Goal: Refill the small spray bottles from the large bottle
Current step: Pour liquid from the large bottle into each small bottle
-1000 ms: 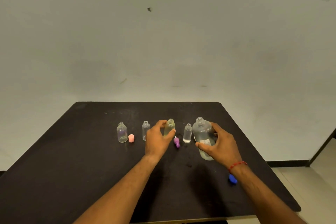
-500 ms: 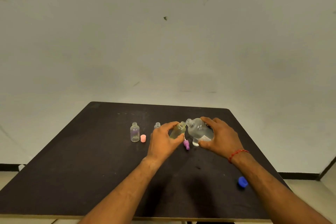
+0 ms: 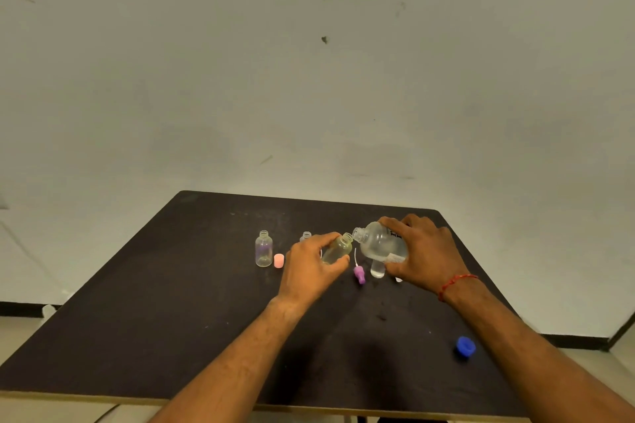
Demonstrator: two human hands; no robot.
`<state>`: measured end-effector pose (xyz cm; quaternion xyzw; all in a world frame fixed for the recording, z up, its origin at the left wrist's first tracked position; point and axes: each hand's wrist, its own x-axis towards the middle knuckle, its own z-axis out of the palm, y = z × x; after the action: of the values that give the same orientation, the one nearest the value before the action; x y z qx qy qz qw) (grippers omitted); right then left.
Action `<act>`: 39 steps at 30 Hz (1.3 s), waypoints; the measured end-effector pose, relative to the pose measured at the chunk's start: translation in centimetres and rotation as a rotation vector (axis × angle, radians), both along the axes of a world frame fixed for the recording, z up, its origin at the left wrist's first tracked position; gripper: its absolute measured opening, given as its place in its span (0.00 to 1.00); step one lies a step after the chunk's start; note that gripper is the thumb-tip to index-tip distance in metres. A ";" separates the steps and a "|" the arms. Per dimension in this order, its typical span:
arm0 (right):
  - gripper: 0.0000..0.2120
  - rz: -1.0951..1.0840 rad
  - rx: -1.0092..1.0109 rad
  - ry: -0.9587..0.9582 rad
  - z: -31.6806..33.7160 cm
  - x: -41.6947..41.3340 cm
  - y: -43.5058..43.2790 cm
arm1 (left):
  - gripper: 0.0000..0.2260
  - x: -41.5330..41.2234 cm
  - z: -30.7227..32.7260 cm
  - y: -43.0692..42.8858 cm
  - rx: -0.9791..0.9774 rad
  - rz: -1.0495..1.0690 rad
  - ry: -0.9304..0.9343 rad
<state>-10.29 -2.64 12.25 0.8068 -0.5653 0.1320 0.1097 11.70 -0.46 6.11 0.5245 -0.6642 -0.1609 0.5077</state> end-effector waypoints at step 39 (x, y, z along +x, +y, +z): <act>0.37 0.019 0.029 0.225 4.1 -0.8 0.8 | 0.13 -1.8 -1.3 -0.5 0.032 -0.037 0.062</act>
<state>-11.05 -1.88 16.34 0.8233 -0.5437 0.0334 0.1594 9.93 -0.97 4.85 0.5150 -0.6551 -0.1968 0.5165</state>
